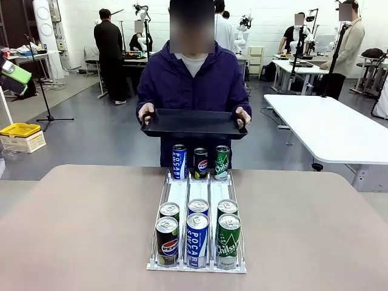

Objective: Retrieve and hand over the desired beverage to the person.
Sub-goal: Pick up a can of the same type that the person held from the Automatic Can Dispenser.

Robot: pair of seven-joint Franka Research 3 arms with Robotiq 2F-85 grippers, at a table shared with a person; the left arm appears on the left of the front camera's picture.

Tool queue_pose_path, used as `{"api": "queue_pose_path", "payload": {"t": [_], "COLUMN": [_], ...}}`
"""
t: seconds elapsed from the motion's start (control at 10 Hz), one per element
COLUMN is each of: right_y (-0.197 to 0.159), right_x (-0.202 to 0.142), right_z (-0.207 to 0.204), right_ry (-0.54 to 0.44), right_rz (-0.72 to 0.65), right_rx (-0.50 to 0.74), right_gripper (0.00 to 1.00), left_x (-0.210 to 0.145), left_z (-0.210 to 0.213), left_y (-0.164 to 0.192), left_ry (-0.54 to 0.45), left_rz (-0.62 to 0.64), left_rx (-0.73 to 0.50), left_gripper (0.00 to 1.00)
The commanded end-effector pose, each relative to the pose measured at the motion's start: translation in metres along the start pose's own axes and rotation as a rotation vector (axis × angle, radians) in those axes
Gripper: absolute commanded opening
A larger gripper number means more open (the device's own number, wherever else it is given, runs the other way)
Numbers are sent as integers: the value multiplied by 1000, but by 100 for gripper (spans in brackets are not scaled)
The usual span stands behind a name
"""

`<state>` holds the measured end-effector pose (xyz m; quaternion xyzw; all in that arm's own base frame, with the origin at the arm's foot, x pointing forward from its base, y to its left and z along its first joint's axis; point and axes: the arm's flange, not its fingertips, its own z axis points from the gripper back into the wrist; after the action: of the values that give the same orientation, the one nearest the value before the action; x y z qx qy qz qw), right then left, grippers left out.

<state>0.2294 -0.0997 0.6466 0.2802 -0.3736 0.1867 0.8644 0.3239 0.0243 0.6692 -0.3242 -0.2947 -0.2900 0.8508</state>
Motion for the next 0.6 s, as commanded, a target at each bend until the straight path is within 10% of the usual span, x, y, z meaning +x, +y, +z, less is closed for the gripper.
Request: {"api": "queue_pose_path", "payload": {"t": [0.0,0.5], "right_y": [-1,-1], "right_x": [-1,-1], "right_z": [-4,-4], "right_ry": [-1,-1], "right_rz": [9,9], "right_rx": [22,22], "right_gripper": [100,100], "left_x": [-1,-1], "left_z": [-1,-1], "left_y": [1,1], "left_ry": [-8,-8], "left_rz": [-19,-19], "left_rx": [-13,-13], "left_gripper": [100,100]}}
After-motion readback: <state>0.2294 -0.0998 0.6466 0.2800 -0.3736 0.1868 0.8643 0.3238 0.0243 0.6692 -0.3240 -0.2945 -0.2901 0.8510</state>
